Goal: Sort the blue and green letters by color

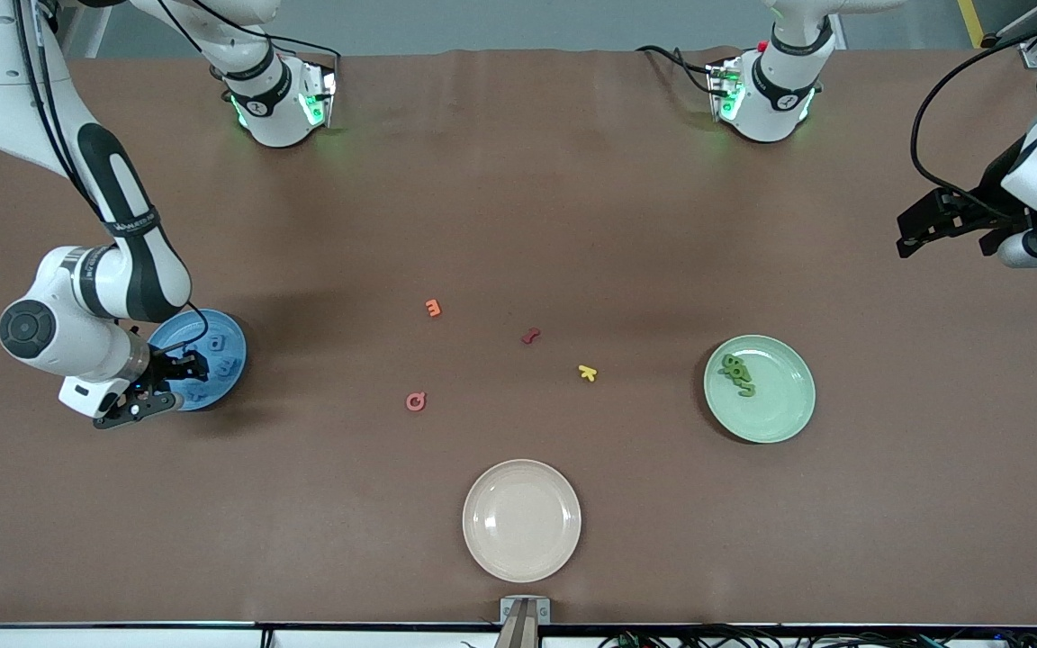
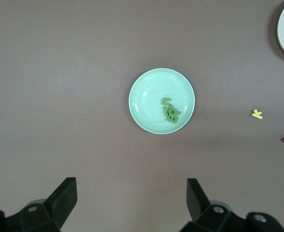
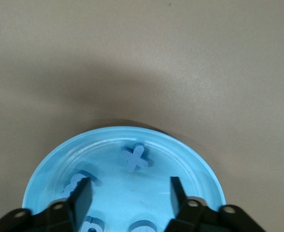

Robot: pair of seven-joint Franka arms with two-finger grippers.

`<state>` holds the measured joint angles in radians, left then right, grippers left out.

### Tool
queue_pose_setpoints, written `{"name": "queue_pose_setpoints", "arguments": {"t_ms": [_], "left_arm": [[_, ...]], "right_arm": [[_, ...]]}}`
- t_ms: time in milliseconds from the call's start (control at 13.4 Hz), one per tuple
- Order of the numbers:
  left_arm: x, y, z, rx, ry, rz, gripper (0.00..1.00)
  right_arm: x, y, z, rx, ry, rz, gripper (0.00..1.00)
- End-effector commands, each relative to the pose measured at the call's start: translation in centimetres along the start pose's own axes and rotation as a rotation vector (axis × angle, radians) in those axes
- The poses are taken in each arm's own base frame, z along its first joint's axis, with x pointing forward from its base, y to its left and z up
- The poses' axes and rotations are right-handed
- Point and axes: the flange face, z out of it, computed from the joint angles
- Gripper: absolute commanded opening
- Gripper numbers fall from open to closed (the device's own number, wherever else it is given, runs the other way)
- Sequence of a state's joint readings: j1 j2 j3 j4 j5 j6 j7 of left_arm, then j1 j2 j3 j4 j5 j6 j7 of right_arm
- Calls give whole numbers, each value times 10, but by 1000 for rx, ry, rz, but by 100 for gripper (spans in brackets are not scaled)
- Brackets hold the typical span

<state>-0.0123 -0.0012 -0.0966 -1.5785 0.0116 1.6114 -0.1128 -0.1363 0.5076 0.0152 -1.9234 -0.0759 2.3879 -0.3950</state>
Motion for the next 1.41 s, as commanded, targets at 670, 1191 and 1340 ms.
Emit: {"name": "queue_pose_setpoints", "arguments": {"t_ms": [670, 1191, 1340], "left_arm": [[2, -1, 0, 14, 3, 5, 100], [3, 1, -6, 16, 15, 4, 100], [3, 2, -7, 16, 19, 6, 100]], "right_arm": [[-50, -51, -237, 17, -6, 323, 98], [-92, -68, -387, 16, -3, 386, 99], [-97, -66, -415, 11, 15, 390, 100]]}}
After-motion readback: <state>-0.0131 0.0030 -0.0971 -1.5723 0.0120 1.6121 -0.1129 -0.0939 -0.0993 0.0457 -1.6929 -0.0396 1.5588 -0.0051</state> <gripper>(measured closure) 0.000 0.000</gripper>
